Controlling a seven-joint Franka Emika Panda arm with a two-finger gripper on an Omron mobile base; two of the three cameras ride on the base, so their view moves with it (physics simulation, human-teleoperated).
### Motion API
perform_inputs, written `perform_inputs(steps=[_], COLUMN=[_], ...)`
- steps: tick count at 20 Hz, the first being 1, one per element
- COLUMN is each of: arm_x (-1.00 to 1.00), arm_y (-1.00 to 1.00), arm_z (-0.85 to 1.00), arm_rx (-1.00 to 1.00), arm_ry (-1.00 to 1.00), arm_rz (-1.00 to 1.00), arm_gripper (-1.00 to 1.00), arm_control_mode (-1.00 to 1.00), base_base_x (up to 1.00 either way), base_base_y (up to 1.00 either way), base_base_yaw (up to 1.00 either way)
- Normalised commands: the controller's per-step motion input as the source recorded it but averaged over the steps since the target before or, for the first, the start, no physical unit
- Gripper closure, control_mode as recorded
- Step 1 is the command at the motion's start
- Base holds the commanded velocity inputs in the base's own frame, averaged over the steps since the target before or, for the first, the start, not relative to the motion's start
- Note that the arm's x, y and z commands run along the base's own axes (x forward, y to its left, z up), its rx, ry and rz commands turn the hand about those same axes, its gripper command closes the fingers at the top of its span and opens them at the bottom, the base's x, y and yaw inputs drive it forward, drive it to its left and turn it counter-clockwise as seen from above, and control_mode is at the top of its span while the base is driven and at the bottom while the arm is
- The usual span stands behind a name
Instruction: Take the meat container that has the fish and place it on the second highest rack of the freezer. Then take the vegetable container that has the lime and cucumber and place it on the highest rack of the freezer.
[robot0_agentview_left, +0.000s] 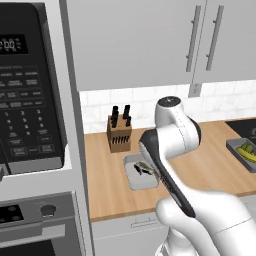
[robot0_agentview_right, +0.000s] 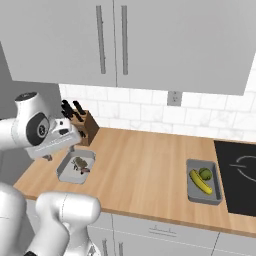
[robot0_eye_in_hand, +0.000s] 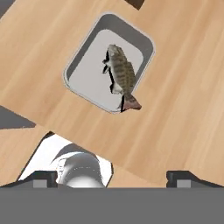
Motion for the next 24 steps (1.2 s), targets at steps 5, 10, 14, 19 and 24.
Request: perform_inputs(steps=[5, 10, 14, 19, 24], arm_x=[-0.12, -0.03, 0.0, 0.04, 0.05], arm_y=[0.34, 0.32, 0.19, 0.08, 0.05], arm_z=[-0.19, -0.55, -0.52, -0.34, -0.16], arm_rx=[-0.17, -0.01, 0.0, 0.0, 0.0], arm_ry=[0.11, 0.13, 0.1, 0.09, 0.05], arm_rz=[0.31, 0.09, 0.04, 0.05, 0.04], arm_gripper=[-1.0, -1.0, -1.0, -1.0, -1.0], arm_control_mode=[-1.0, -1.0, -1.0, -1.0, -1.0], base_base_x=[0.0, 0.0, 0.0, 0.0, 0.0], base_base_y=[0.0, 0.0, 0.0, 0.0, 0.0], base_base_yaw=[0.0, 0.0, 0.0, 0.0, 0.0])
